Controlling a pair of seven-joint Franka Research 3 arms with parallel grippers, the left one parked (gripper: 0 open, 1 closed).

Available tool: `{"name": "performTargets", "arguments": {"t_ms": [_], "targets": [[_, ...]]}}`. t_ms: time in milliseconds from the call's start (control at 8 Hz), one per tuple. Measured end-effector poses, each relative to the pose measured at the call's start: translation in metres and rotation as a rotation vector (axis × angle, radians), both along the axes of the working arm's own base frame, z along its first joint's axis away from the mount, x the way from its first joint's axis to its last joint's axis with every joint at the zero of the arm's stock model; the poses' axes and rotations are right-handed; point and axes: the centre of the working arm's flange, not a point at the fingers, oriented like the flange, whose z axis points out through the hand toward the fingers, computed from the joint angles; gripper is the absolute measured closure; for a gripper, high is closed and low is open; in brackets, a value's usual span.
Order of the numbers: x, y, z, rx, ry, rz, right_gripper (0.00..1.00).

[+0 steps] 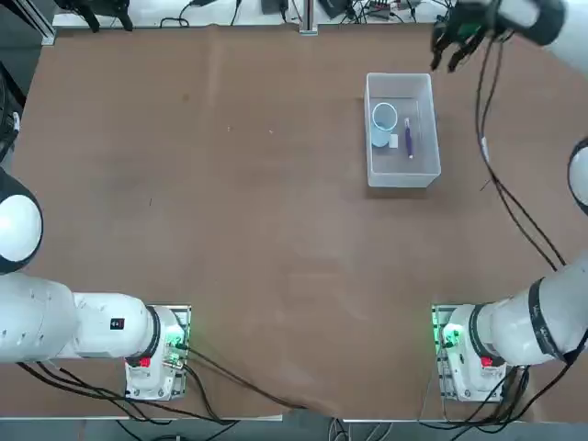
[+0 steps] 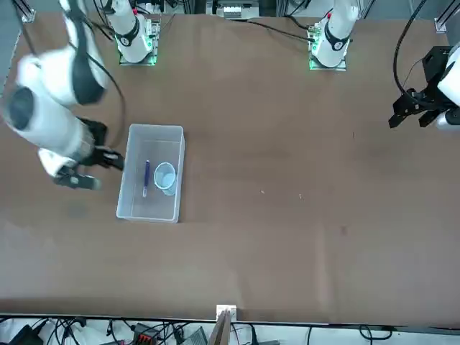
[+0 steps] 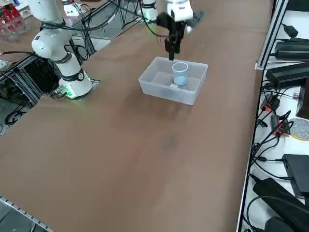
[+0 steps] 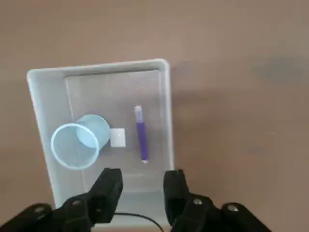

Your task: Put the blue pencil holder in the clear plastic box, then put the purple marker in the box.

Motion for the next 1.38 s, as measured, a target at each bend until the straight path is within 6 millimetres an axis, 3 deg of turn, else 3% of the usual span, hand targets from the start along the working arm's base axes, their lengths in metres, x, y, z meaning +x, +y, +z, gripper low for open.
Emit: {"name": "performTargets", "arguments": {"t_ms": [250, 375, 875, 1375], "targets": [[-0.008, -0.046, 0.079, 0.002, -0.008, 0.037, 0.08], [-0.013, -0.067, 0.105, 0.002, -0.007, 0.066, 0.01], [-0.037, -0.119, 0.162, 0.006, -0.065, 0.131, 0.00], [-0.051, -0.119, 0.183, 0.014, -0.097, 0.138, 0.00]]}}
